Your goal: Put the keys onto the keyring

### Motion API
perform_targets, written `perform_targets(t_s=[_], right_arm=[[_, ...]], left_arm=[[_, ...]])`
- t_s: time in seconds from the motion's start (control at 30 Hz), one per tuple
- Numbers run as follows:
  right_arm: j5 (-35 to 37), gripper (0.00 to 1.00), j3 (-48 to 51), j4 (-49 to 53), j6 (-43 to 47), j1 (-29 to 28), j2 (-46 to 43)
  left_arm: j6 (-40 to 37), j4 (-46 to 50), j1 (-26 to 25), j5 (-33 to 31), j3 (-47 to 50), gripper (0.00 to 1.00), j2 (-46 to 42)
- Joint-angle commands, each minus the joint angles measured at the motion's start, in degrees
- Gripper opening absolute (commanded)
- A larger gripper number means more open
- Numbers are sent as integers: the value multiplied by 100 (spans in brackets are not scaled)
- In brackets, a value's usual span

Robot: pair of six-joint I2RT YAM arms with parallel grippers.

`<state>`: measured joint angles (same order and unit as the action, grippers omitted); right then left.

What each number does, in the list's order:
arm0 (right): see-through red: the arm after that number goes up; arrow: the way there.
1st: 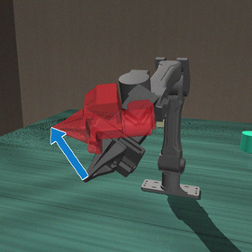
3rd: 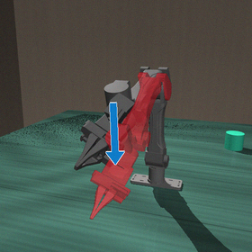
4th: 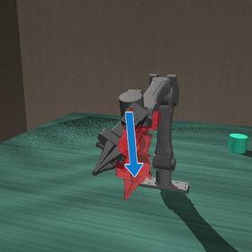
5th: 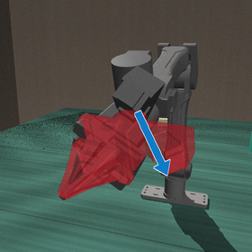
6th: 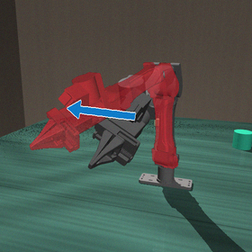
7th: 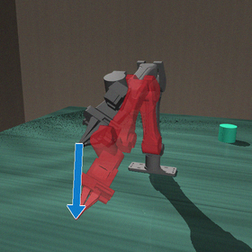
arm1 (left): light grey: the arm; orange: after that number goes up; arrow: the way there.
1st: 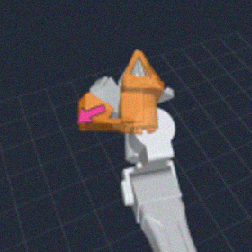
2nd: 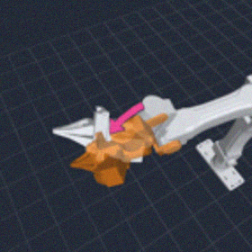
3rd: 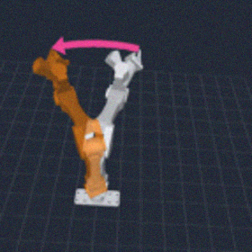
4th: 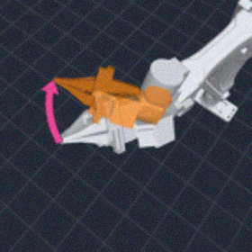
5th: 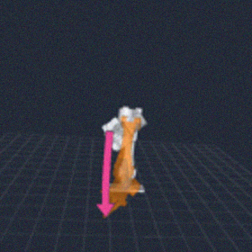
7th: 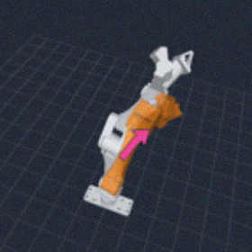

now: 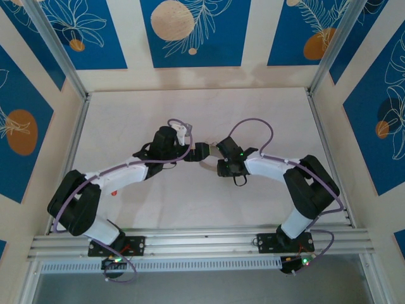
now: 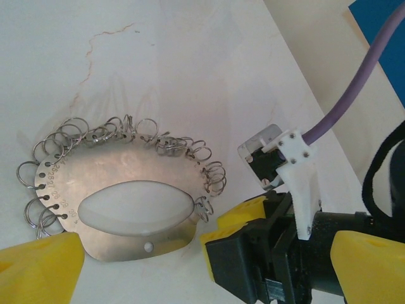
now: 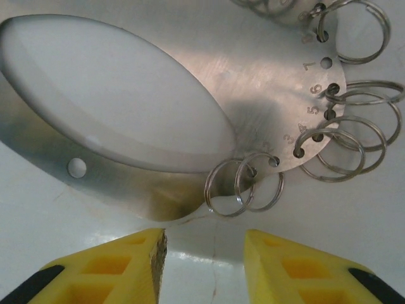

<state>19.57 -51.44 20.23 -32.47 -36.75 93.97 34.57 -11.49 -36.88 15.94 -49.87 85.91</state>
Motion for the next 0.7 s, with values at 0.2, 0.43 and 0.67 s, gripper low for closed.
perform_targets(t_s=[0.2,0.43,0.67], right_arm=[[173,40,-291,25,90,-21,304],[227,40,-437,-1,144,18,415],[325,40,-450,7,205,140,369]], left_arm=[[39,-73,-18,-56,14,100,-118],[36,-90,-12,-46,-11,100,-84],[28,-108,-12,-49,-12,100,-92]])
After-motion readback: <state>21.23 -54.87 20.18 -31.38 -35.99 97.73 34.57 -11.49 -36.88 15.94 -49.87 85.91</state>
